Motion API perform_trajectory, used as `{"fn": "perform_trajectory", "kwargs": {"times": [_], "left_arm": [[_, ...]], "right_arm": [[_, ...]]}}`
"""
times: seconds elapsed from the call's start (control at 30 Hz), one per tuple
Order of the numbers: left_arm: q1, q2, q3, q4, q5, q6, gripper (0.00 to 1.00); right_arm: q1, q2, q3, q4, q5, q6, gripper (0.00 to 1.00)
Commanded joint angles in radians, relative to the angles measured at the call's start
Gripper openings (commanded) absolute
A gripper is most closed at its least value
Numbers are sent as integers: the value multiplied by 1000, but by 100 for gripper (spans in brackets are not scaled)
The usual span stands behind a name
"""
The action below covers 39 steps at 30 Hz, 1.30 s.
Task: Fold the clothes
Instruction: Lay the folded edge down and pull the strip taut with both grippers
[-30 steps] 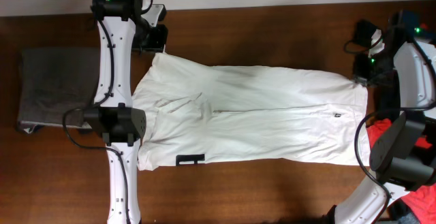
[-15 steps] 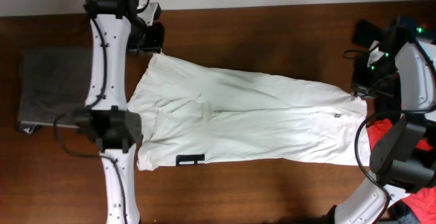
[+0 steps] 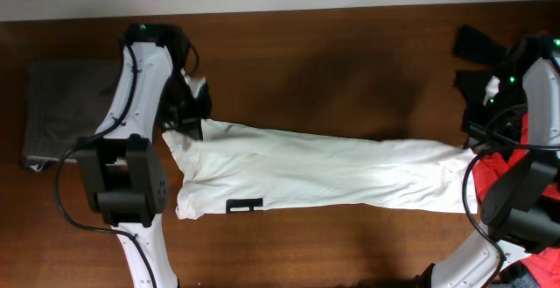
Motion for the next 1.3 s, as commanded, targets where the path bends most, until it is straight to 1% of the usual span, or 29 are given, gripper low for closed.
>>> {"fn": "perform_trajectory", "kwargs": {"times": [0.0,0.07,0.27,0.4,0.53,0.6,0.7,0.93,1.07,1.27], "left_arm": [[8,-13,-96,12,-6,-11,0],[8,-13,-135,12,-6,-10,0],[5,-15,-202,5,-16,-14,0],[-8,-15,-244,-21,-93,-64,0],[-24,-27,-253,-30,-205,-149,0],[-23,-47,-255,-30,-233,-166,0],[-21,-87,-256,-30,-235,-171,0],[-38,-129,-290,-29,-224,-185,0],[-48,-129,-380,3,-225,-185,0],[-47,-129,-520,108,-224,-195,0]], "right_arm": [[-21,-36,-1,-15,67,68,4],[-24,-36,-22,-13,100,100,4],[-21,-36,-149,53,105,101,4],[-23,-35,-253,124,105,101,3],[-23,-35,-339,205,107,102,4],[-23,-35,-372,238,158,142,4],[-23,-35,-386,244,218,195,4],[-23,-35,-386,241,220,195,4],[-23,-34,-386,223,220,195,4],[-23,-35,-386,217,220,198,4]]}}
